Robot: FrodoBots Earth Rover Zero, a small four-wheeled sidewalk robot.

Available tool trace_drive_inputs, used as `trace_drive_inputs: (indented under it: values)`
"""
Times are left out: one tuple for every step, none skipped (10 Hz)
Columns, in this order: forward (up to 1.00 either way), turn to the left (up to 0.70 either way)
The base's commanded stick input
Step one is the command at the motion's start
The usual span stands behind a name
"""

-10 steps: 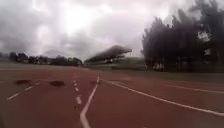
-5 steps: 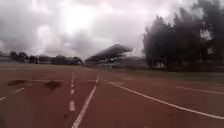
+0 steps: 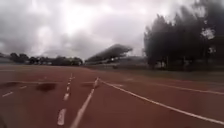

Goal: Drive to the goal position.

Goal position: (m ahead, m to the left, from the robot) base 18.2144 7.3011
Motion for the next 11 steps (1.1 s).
trace_drive_inputs:
  values:
    - [0.70,0.00]
    - [0.70,0.00]
    - [0.70,0.00]
    - [0.70,0.00]
    - [0.70,0.00]
    - [0.70,0.00]
    - [0.70,0.00]
    - [0.70,0.00]
    - [0.70,0.00]
    - [0.70,0.00]
    - [0.70,0.00]
